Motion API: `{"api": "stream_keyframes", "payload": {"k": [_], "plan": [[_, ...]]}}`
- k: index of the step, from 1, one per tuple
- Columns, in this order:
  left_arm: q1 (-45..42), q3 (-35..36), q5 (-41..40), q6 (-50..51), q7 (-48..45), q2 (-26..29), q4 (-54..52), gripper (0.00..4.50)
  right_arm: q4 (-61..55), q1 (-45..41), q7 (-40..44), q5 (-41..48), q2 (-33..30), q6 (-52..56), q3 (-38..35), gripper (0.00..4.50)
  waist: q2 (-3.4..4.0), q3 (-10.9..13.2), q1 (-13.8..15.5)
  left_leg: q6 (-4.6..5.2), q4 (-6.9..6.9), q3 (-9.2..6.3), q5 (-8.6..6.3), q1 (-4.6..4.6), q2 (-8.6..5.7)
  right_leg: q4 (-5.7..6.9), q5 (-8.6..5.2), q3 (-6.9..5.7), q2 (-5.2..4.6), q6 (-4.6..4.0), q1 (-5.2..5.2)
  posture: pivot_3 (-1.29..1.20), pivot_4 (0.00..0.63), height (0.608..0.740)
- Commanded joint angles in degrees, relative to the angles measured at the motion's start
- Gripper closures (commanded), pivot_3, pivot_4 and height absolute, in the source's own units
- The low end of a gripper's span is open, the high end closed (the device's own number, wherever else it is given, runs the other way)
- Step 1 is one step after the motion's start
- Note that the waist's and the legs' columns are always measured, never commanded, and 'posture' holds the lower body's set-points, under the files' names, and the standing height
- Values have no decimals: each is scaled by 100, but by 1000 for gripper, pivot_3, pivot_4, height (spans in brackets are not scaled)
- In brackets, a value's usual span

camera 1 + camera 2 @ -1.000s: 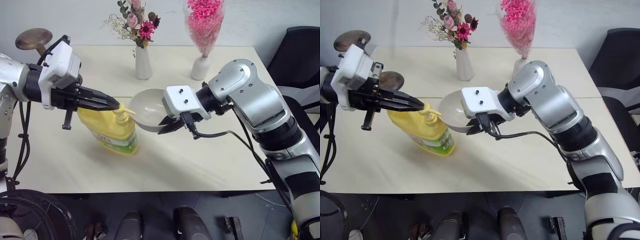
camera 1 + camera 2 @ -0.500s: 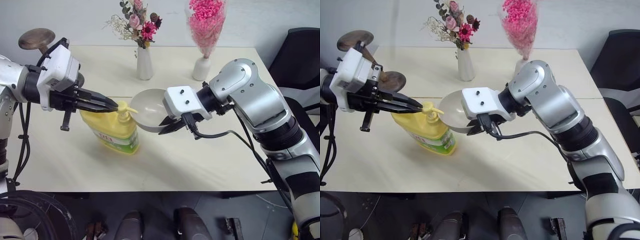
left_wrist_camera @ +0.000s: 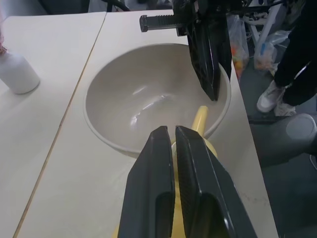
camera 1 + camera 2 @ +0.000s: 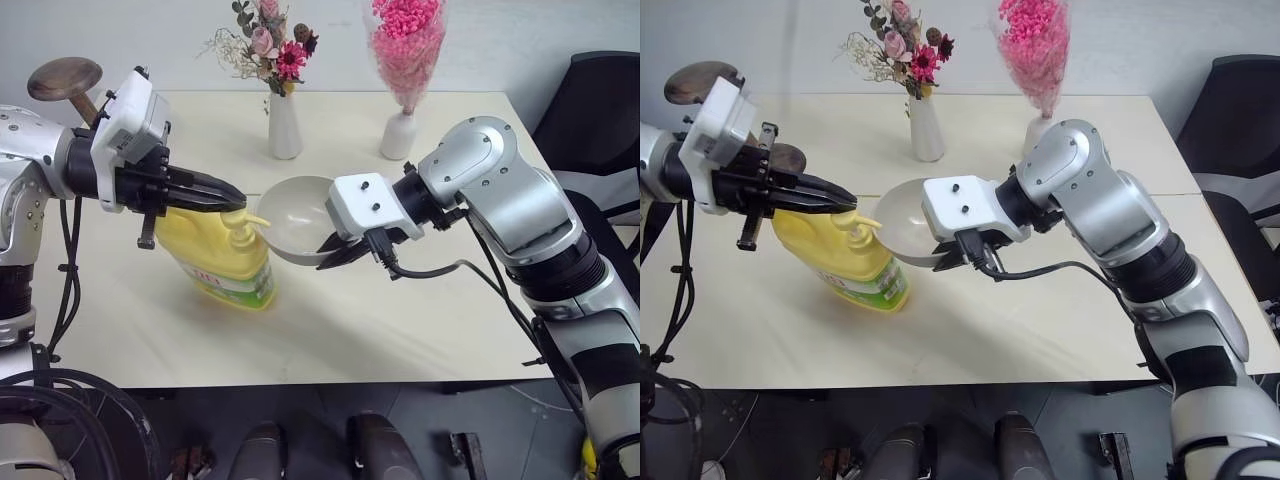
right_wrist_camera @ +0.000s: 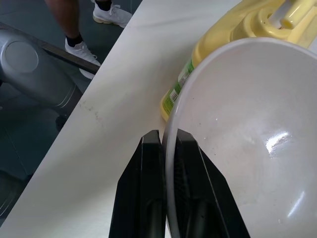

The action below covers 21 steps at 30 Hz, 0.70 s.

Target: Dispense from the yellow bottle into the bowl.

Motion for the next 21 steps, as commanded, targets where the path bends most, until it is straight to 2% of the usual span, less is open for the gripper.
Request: {"api": "stream_keyframes", "payload": {"k": [1, 10, 13, 21], "plan": [[180, -38, 132, -150, -133, 112, -178, 4251, -115, -14, 16, 27, -33, -91, -134, 4500, 0, 0, 6, 0, 1, 0, 0, 0, 0, -1, 0, -3, -1, 0, 1, 0, 150, 740], [580, -283, 505, -733, -306, 245, -284, 4251, -251, 14, 77, 150, -48, 50, -165, 4500, 0, 0, 28, -4, 6, -12, 3, 6, 0, -7, 0, -17, -2, 0, 12, 0, 150, 740], [631, -323, 541, -822, -302, 204, -234, 4251, -279, 6, 102, 192, -46, 54, -173, 4500, 2, -2, 35, -5, -1, -11, 3, 36, 0, -16, 0, -23, -5, 0, 37, 0, 150, 740], [791, -456, 686, -870, -219, 145, -115, 4251, -278, -69, 195, 286, -27, 36, -185, 4500, 10, -8, 39, -5, -1, -9, 3, 42, 0, -12, 0, -21, -4, 0, 40, 0, 150, 740]]}}
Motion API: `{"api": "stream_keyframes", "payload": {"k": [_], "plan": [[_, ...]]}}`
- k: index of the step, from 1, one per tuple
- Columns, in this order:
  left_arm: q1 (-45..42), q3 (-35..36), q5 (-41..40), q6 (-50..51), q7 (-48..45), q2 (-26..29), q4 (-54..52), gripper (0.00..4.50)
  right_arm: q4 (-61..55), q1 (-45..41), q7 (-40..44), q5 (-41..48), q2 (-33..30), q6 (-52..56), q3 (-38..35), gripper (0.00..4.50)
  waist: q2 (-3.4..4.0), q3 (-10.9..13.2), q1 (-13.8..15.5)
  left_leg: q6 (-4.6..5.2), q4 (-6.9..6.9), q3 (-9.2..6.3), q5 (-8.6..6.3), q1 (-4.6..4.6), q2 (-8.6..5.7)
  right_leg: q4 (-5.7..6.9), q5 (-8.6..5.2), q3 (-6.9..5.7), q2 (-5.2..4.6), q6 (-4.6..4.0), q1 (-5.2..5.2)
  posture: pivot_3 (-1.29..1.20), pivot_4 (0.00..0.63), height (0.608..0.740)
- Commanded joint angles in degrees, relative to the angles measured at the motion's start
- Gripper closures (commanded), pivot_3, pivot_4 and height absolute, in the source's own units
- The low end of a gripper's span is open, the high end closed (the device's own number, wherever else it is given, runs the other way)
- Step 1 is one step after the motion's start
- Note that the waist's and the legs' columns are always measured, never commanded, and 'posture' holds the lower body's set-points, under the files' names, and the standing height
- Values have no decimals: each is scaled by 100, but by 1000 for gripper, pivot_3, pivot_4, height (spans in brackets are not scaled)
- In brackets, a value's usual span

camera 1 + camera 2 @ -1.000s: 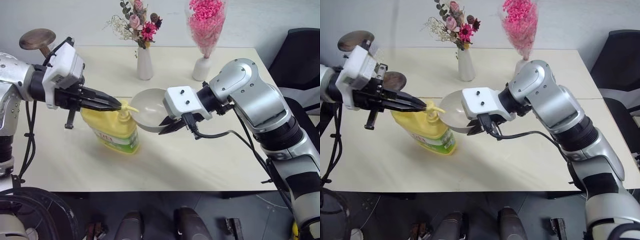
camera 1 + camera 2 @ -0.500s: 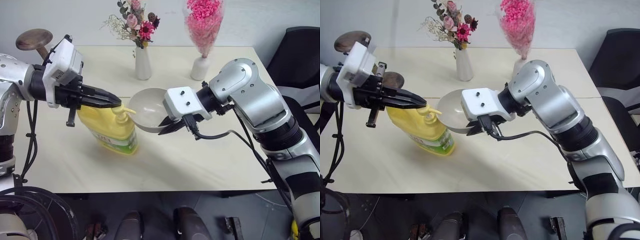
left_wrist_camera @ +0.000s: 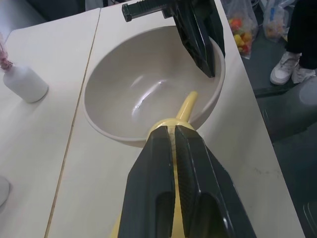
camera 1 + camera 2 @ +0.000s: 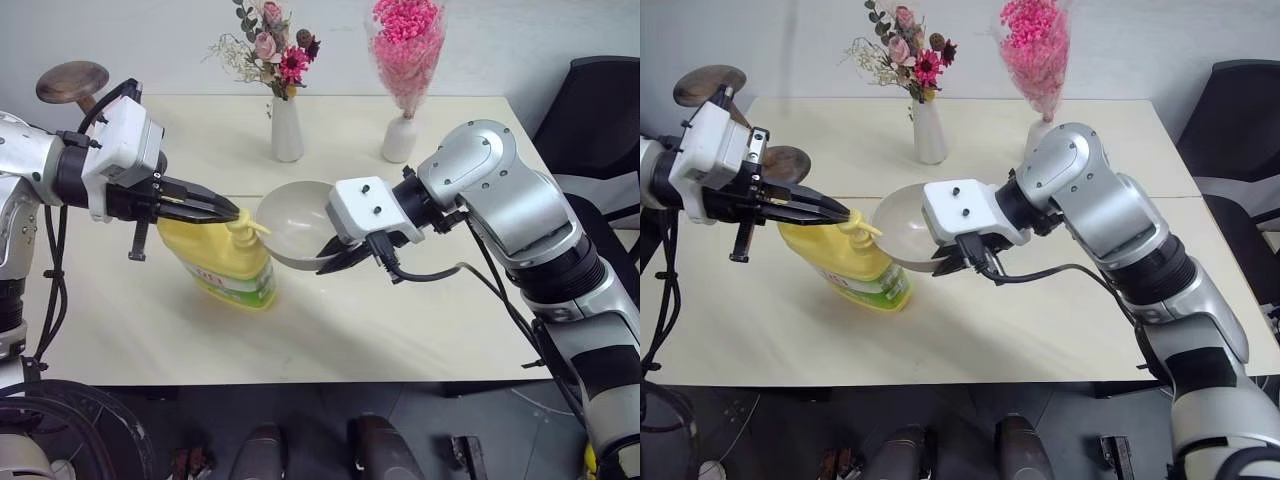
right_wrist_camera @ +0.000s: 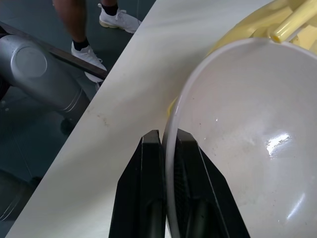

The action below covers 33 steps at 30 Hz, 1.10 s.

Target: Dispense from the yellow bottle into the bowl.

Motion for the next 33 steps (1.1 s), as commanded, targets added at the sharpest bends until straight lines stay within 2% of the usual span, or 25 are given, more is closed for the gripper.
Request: {"api": "stream_keyframes", "payload": {"k": [1, 8, 12, 15, 20, 24, 27, 29, 33], "plan": [[392, -551, 526, -15, -69, 29, 82, 4251, -206, -127, 121, 173, -16, -13, -187, 4500, 8, -7, 0, 0, 0, 0, 0, 1, 0, 0, 0, 0, 0, 0, 0, 0, 150, 740], [603, -736, 715, -159, -155, 23, 217, 4251, -202, -191, 139, 259, 34, -16, -179, 4500, 30, -27, 0, 0, -3, 0, 0, 19, 1, -2, 0, 0, 0, 0, 17, 0, 150, 740], [768, -795, 746, -248, -208, 45, 136, 4251, -188, -209, 116, 275, 67, -17, -170, 4500, 68, -72, 1, 2, -7, -1, -2, 21, 1, -8, 0, 0, 0, 0, 22, 0, 150, 740], [618, -694, 608, -117, -142, -18, 155, 4251, -233, -178, 85, 275, 65, -8, -184, 4500, 76, -77, 4, 4, -8, -2, -2, 28, 1, -15, 0, 1, 0, 0, 34, 0, 150, 740], [-272, -196, -138, 1015, 277, -295, 113, 4251, -280, -36, 6, 234, 7, -68, -219, 4500, 72, -75, 18, 7, -7, -9, -4, 26, -1, -17, 0, 1, 2, 0, 37, 0, 150, 740], [-784, 295, -770, 2040, 616, -316, -60, 4251, -332, 187, -44, 212, -119, -136, -272, 4500, 53, -64, -1, 5, -7, -20, -3, -18, -1, 4, 0, 3, 3, 0, -3, 0, 150, 740], [-819, 767, -1283, 2689, 698, 16, -369, 3642, -385, 422, -135, 223, -240, -135, -400, 4500, 49, -61, -52, 1, -7, -34, -1, -56, -1, 3, 0, -1, 6, 0, -39, 0, 150, 740], [-635, 939, -1334, 2734, 793, 175, -572, 2981, -369, 607, -215, 215, -331, -181, -487, 4500, 49, -61, -92, 0, -9, -64, -1, -66, -15, -2, 0, -15, 4, 0, -49, 0, 150, 740], [286, 2102, -1871, 3460, 1121, 618, -1297, 1770, 46, 1444, -894, -459, -564, -1080, -549, 4500, 48, -61, -132, -1, -5, -81, -1, -68, -19, -10, 0, -39, -4, 0, -39, 0, 150, 740]]}}
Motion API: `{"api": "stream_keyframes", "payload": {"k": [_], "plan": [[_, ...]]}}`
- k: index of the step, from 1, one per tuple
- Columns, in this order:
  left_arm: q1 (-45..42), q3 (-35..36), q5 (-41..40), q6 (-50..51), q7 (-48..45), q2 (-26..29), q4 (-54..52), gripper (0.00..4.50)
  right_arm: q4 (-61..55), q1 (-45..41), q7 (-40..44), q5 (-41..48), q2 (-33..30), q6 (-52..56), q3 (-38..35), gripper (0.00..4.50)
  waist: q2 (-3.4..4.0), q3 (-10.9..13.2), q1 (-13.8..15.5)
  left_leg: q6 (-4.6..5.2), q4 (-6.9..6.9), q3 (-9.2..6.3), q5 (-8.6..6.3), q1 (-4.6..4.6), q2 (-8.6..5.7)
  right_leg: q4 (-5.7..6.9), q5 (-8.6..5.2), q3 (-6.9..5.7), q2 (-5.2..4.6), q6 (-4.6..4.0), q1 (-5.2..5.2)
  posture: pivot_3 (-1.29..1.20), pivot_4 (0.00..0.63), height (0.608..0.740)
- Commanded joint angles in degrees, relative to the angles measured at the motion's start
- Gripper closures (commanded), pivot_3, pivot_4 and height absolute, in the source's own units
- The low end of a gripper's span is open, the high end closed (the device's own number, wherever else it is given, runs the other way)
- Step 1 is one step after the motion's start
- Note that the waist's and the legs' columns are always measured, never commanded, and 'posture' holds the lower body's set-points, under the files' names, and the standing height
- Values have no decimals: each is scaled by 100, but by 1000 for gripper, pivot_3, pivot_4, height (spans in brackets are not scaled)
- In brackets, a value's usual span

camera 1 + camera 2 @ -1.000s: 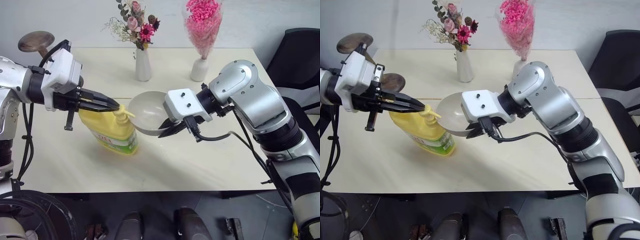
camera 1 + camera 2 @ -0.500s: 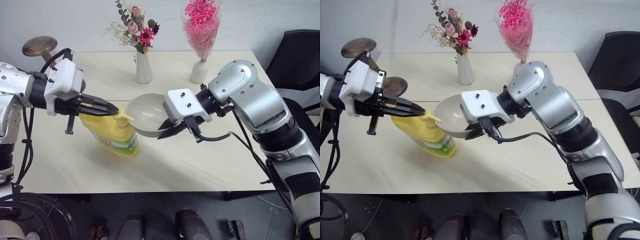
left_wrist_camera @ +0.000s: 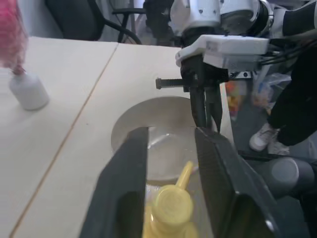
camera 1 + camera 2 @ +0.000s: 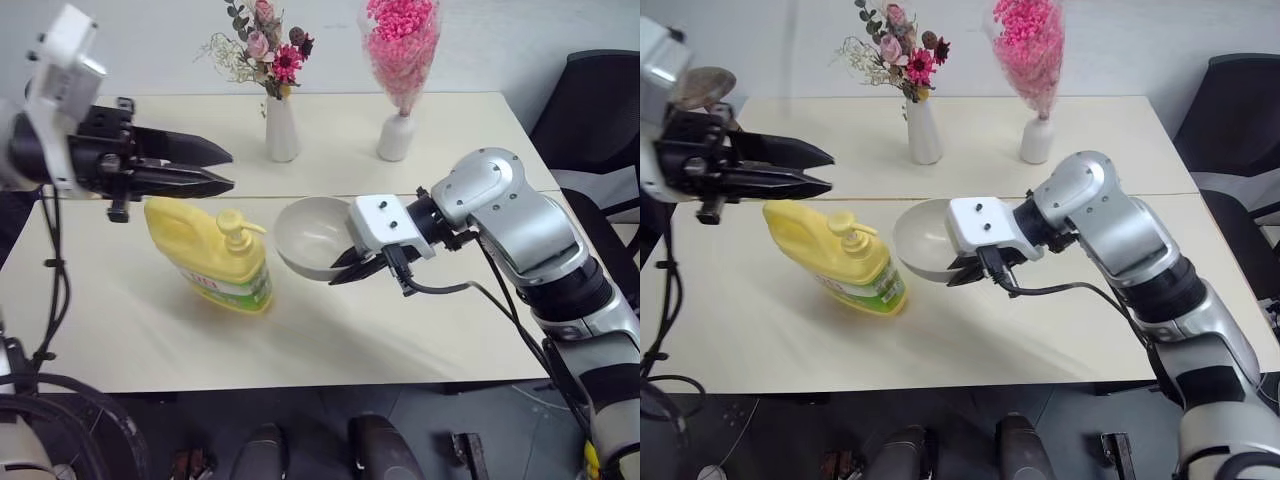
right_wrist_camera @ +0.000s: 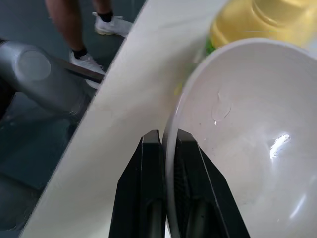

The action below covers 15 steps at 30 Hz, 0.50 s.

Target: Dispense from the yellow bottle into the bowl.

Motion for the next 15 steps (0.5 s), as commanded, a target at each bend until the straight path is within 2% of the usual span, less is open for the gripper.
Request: {"api": "stream_keyframes", "payload": {"k": [1, 2, 4, 6, 9, 12, 15], "plan": [[724, 1243, -592, 749, 254, 360, -722, 1463, 315, 582, -628, -545, -158, -799, -211, 4500, -4, 2, -1, -1, 2, -3, 1, 0, 0, 0, 0, 6, -1, 0, 5, 0, 150, 740], [976, 1526, -715, 909, 293, 425, -893, 1142, 408, 718, -744, -645, -171, -946, -228, 4500, -6, 4, -4, -3, 6, -5, 2, 0, 0, 3, 0, 10, -2, -1, 7, 0, 150, 740], [2009, 2525, -852, 1377, 105, 536, -1535, 486, 776, 1036, -1136, -907, -136, -1273, -276, 4500, -6, 4, -17, -6, 6, -5, 5, 1, 0, 4, 1, 32, -1, -1, 7, 0, 150, 740], [3211, 3764, -932, 1970, 90, 305, -2335, 46, 1481, 1269, -1839, -1324, 15, -1721, -297, 4500, -5, 4, -29, -7, -2, -1, 5, 7, 1, 5, 0, 48, 4, -1, 7, 0, 150, 740], [4317, 4715, -938, 2044, 332, -191, -3117, 46, 2188, 1422, -2297, -1683, 102, -2280, -258, 4500, -6, 5, -15, -10, -7, -1, 6, 21, 2, -2, -3, 59, 7, -7, 11, 0, 150, 740], [5035, 5202, -952, 1938, 512, -556, -3491, 46, 2683, 1505, -2450, -1849, 179, -2570, -218, 4500, -6, 5, 28, -14, -5, -1, 8, 25, 1, -14, -3, 62, 7, -9, 16, 0, 150, 740], [5258, 5425, -1160, 1833, 740, -685, -3520, 46, 3107, 1564, -2512, -1946, 279, -2854, -202, 4500, -6, 5, 96, -15, -7, 1, 8, 50, 0, -17, -2, 65, 8, -11, 38, 0, 150, 740]]}}
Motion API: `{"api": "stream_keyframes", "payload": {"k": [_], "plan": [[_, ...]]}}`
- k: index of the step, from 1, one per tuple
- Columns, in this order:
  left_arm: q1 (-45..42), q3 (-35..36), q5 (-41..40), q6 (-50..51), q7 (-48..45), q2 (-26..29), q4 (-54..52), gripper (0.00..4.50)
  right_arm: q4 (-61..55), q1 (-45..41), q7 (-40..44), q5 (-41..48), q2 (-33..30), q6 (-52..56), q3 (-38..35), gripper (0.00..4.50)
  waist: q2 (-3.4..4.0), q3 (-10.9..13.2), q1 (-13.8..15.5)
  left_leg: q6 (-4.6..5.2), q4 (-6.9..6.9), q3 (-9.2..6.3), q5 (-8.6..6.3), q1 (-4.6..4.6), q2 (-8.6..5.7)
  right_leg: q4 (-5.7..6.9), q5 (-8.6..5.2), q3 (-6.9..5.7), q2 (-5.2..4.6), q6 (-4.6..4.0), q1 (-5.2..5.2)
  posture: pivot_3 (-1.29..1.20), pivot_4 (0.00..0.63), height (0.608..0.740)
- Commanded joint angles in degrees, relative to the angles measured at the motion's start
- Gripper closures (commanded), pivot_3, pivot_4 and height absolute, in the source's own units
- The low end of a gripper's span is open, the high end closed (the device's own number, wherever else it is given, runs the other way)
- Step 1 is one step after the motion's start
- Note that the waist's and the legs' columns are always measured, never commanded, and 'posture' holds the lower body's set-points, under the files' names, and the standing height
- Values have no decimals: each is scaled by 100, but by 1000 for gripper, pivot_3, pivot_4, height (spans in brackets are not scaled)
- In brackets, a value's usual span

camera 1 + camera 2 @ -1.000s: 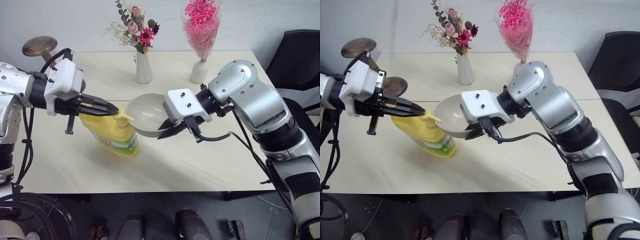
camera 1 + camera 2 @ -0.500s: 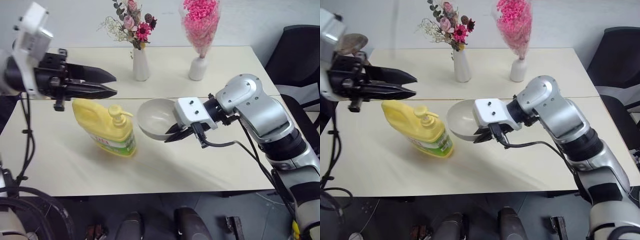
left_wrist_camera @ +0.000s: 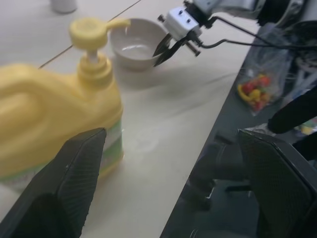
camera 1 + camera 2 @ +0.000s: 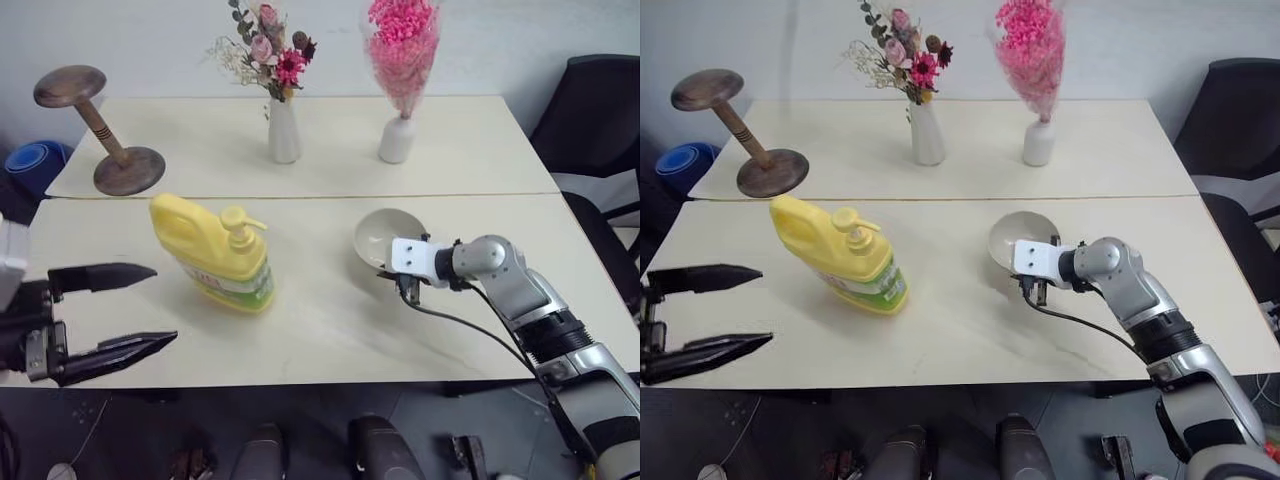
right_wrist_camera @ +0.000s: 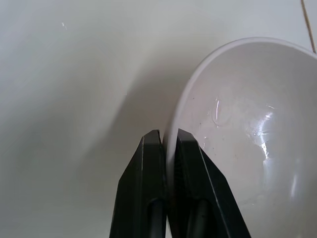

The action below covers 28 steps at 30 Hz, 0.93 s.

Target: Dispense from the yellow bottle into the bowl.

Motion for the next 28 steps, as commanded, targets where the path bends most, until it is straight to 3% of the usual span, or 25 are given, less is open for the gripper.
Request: {"api": "stream_keyframes", "payload": {"k": [1, 2, 8, 11, 15, 19, 22, 25, 28], "plan": [[27, 370, -283, -167, 331, -51, -20, 46, 309, 12, -115, -86, 102, -384, -98, 4500, 0, 0, 40, -1, -4, 3, -1, 9, 0, -2, 1, 3, 0, -1, 5, 0, 150, 740], [31, 389, -357, -196, 413, -52, 9, 46, 392, 8, -120, -102, 130, -433, -104, 4500, 0, 0, 45, -1, -6, 3, -1, 13, 0, -4, 1, 4, 1, -1, 10, 0, 150, 740], [180, 501, -613, -436, 642, 98, 335, 0, 543, -91, 145, 308, 151, -152, -492, 2564, 1, 0, 46, -3, -14, 5, -3, 26, 0, -11, 1, 7, 1, -2, 20, 0, 150, 740], [304, 559, -623, -577, 591, 198, 554, 0, 114, -150, 513, 820, -157, 391, -991, 1620, 2, 1, 54, -4, -21, 6, -3, 25, 0, -15, 1, 6, 1, -2, 18, 0, 150, 740], [591, 746, -526, -772, 328, 397, 891, 0, -830, -153, 1800, 2093, -1025, 1558, -1775, 356, 10, 6, 87, -1, -23, 3, -5, 16, 0, -26, 1, 2, -1, -3, 14, 0, 150, 740], [1301, 960, 263, -1543, -400, 666, 1367, 0, -333, -628, 3159, 2768, -2310, 2428, -2275, 356, 22, 12, 82, 4, -61, 8, -6, 27, 1, -76, 8, -2, -3, -14, 29, 0, 150, 740], [1188, 1097, 313, -1596, -432, 903, 1822, 0, 236, -871, 3458, 3093, -2837, 2554, -2201, 356, 16, 11, 70, 4, -92, 5, -5, 51, 10, -99, 8, -10, 1, -25, 50, 0, 150, 740], [1010, 1094, 469, -1735, -373, 1129, 2149, 0, 658, -1006, 3458, 3129, -3049, 2312, -2033, 356, 17, 12, 55, 4, -103, 9, -6, 67, 10, -103, 6, -7, -1, -32, 61, 0, 150, 740], [1077, 991, 616, -1913, -552, 1147, 2158, 0, 994, -1111, 3314, 2902, -2821, 2210, -2094, 356, 27, 17, 32, 8, -109, 39, -8, 79, 9, -100, 6, 19, -1, -31, 60, 0, 150, 740]]}}
